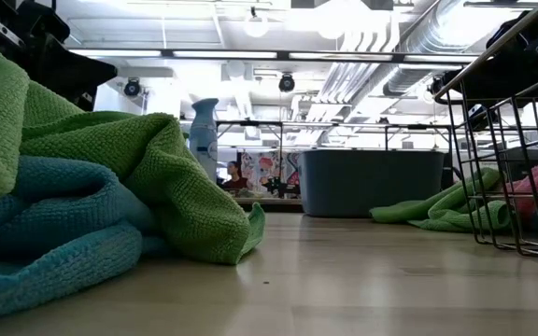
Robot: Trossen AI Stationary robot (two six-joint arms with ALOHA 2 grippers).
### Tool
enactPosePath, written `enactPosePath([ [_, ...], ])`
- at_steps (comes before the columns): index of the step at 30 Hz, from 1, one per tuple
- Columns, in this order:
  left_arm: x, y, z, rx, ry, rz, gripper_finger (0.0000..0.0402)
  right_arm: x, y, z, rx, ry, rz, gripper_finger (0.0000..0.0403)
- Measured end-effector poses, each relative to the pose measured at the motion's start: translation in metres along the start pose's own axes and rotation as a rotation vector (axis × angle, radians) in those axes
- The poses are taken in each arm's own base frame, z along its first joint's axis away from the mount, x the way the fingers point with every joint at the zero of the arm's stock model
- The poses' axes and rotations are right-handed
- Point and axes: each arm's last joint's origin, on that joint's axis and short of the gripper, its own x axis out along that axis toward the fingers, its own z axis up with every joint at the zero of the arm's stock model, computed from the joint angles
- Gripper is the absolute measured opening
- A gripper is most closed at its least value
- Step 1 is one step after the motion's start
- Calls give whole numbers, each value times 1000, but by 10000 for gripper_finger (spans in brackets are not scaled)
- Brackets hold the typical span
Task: Sort microfiber towel by color & place in baskets
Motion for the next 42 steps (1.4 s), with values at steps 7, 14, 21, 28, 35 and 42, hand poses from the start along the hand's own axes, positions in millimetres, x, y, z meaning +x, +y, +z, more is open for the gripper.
enactPosePath([
  [7, 0, 0, 0, 0, 0, 0, 0, 0, 0, 0, 0, 0, 0, 0],
  [14, 0, 0, 0, 0, 0, 0, 0, 0, 0, 0, 0, 0, 0, 0],
  [21, 0, 0, 0, 0, 0, 0, 0, 0, 1, 4, 72, -43, 13, 0],
  [28, 0, 0, 0, 0, 0, 0, 0, -7, 5, 35, 372, -420, 4, 0],
  [35, 0, 0, 0, 0, 0, 0, 0, -21, 4, 57, 504, -745, -93, 0],
  [42, 0, 0, 0, 0, 0, 0, 0, -27, 7, 73, 487, -808, -150, 0],
])
